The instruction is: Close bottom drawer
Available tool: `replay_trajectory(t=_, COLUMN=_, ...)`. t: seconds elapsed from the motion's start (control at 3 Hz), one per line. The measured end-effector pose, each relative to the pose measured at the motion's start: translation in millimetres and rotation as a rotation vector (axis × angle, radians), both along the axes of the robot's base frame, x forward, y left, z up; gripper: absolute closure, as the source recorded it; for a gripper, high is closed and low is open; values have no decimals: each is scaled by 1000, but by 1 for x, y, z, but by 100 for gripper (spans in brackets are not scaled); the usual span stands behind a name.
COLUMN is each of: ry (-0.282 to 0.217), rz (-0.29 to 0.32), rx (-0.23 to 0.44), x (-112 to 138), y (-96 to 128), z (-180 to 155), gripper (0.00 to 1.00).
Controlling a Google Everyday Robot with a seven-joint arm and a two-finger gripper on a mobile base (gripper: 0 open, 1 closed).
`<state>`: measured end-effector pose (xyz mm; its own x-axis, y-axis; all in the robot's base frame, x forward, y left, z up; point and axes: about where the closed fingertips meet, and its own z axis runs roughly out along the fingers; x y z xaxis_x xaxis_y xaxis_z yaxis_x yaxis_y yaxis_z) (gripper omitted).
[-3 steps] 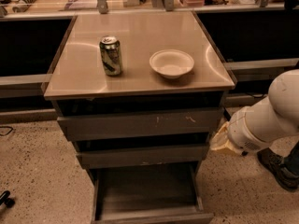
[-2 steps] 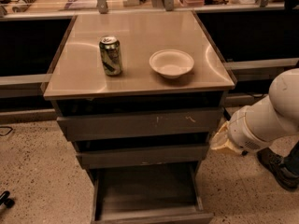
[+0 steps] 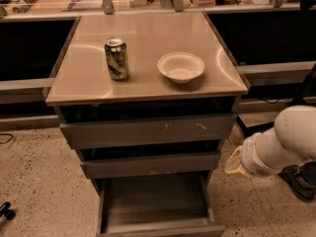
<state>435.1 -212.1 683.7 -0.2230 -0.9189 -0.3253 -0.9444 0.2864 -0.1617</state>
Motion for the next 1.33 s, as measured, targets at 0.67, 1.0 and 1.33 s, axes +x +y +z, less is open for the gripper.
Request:
replay_trajectory(t=0.67, ry=75, rz=13, rx=78, x=28, y=8, z=-162, gripper=100)
replay_trajectory(t=1.0, ry=142, rz=11, rx=110, x=13, y=15, z=-198, gripper=100)
replay_trajectory(t=1.33, ry=140, rz=11, rx=109, x=14, y=15, z=-196, gripper=100)
